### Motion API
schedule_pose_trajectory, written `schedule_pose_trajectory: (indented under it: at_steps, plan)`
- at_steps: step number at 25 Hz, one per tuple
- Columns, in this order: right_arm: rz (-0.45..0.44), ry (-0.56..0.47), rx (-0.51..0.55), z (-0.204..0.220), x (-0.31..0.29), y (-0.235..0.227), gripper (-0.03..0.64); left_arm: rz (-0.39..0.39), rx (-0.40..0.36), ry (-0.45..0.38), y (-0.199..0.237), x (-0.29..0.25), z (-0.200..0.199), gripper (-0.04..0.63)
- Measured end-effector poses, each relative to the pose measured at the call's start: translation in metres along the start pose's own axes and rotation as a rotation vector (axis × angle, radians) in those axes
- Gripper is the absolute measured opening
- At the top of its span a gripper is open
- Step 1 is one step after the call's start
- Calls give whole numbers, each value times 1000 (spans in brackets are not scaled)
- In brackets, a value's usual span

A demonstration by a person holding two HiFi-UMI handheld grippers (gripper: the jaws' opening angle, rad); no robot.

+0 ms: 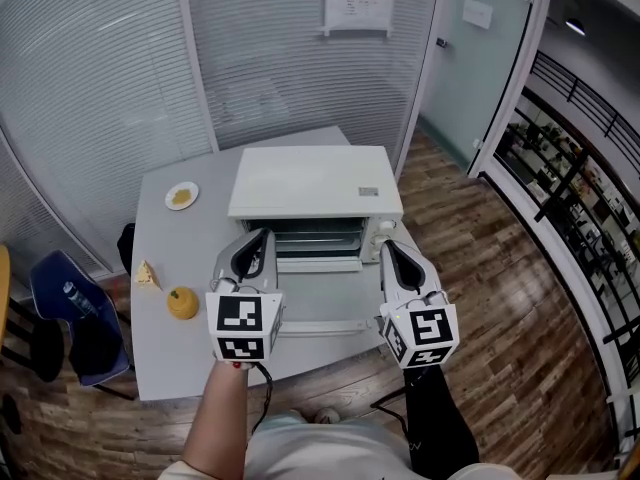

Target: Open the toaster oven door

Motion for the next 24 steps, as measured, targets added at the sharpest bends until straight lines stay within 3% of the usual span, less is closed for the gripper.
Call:
schedule_pose_trajectory:
  at_steps: [24]
  plan:
    - [-12, -10, -7, -2, 16, -2, 3, -1, -23, 10, -13, 9, 5, 58]
Point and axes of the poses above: the fingertips, and each gripper's own axes: x backward along the fingers, y to its left, z out of its underside, the point moved 4 cm from there along x, backward along the fingers, and after that the axes turned 11 degrees about -y, right-handed, at the moved point
